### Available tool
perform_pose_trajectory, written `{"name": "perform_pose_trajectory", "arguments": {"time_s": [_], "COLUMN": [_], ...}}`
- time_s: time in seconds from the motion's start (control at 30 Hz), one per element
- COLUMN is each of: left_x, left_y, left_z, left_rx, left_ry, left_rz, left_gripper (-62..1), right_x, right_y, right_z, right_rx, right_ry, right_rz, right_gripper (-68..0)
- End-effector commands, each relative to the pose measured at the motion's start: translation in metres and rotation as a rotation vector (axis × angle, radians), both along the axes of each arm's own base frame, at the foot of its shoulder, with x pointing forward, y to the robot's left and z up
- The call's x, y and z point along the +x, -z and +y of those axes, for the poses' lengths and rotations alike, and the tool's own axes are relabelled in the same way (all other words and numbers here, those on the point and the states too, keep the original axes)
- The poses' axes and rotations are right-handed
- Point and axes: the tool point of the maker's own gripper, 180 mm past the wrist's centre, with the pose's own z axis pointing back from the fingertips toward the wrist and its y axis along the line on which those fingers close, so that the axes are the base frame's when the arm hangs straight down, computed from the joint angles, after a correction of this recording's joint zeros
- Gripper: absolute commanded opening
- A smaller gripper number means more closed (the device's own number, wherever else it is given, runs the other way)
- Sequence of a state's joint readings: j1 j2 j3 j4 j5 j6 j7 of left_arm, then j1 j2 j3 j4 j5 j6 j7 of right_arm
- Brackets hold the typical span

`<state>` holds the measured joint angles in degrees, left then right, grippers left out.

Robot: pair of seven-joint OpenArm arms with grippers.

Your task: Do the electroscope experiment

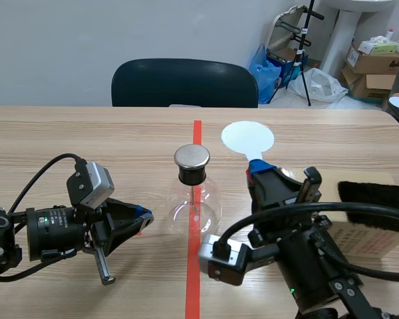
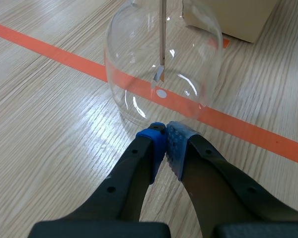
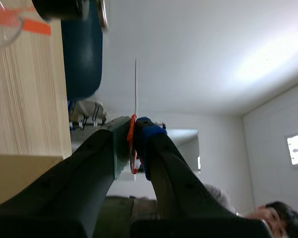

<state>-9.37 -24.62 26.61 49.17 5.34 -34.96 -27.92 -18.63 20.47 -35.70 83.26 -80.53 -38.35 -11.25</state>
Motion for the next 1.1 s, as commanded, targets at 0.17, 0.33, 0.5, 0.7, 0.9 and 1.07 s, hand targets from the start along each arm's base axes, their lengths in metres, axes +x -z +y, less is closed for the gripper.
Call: {"name": "perform_pose_trajectory", "arguments": {"time_s": [0.17, 0.33, 0.5, 0.7, 0.9, 1.07], "left_x": [0.004, 0.004, 0.004, 0.004, 0.004, 0.004], "left_y": [-0.01, -0.01, -0.01, -0.01, -0.01, -0.01], "left_z": [-0.004, -0.004, -0.004, -0.004, -0.004, -0.004], "left_rx": [-0.034, -0.034, -0.034, -0.034, -0.034, -0.034], "left_ry": [0.0, 0.0, 0.0, 0.0, 0.0, 0.0], "left_rz": [-0.022, -0.022, -0.022, -0.022, -0.022, -0.022], "left_gripper": [-56.8, -56.8, -56.8, -56.8, -56.8, -56.8], "right_x": [0.011, 0.013, 0.014, 0.014, 0.014, 0.014], "right_y": [-0.01, -0.01, -0.01, -0.01, -0.01, -0.01], "right_z": [-0.023, -0.033, -0.037, -0.037, -0.037, -0.037], "right_rx": [0.025, 0.033, 0.036, 0.035, 0.035, 0.035], "right_ry": [0.127, 0.186, 0.207, 0.206, 0.206, 0.206], "right_rz": [-0.032, -0.033, -0.034, -0.034, -0.034, -0.034], "right_gripper": [-66.5, -66.5, -66.5, -66.5, -66.5, -66.5]}}
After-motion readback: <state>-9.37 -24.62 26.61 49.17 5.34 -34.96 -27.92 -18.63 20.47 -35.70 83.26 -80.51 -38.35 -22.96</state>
